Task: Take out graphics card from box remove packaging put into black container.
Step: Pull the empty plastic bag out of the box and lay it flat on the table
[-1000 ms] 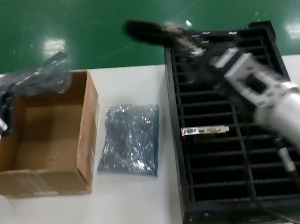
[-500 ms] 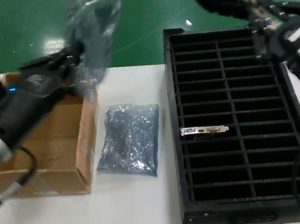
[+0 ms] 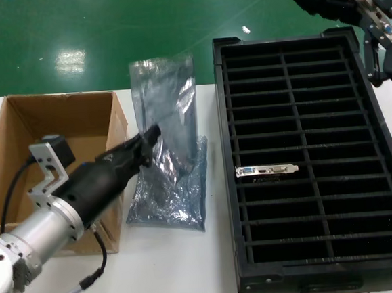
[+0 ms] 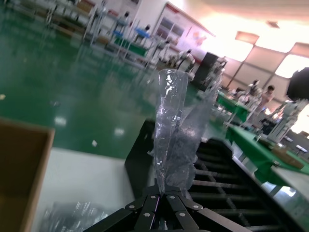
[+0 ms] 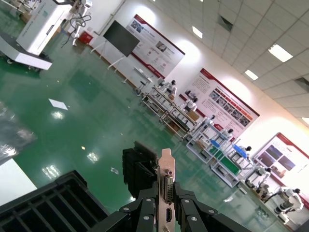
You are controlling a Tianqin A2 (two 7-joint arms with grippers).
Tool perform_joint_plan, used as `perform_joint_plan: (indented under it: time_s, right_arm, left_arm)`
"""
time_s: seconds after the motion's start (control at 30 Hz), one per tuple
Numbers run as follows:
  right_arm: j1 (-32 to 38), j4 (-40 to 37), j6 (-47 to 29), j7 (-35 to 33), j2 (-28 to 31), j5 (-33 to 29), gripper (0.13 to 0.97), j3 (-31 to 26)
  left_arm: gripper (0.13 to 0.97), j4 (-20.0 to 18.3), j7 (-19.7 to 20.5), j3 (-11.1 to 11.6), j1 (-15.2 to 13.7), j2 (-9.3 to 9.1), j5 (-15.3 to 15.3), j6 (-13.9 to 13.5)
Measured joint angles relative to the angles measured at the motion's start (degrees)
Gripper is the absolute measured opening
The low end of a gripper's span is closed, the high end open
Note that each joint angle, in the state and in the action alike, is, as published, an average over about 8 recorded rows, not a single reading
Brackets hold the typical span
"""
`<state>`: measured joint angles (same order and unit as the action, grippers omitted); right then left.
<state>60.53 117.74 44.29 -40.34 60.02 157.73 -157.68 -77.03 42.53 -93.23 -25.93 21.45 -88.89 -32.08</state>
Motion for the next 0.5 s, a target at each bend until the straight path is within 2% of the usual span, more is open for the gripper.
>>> perform_joint_plan:
  time_s: [0.27, 0.37, 0.5]
  right_arm:
    - [0.90, 0.22, 1.78, -2.14, 0.23, 0.01, 0.186, -0.03]
    - [1.81, 0.24, 3.04, -4.77, -0.79, 0.01, 0.186, -0.04]
    - [3.25, 0.25, 5.44, -9.96, -3.17, 0.01, 0.186, -0.05]
  left_arm:
    - [0.139, 4.34, 3.30, -4.72, -0.63, 0.50, 2.21, 1.62]
    - [0.139, 5.27, 2.84, -5.83, -0.95, 0.83, 2.23, 1.96]
    - [0.143, 6.31, 0.21, -6.50, -1.46, 1.15, 0.73, 2.06]
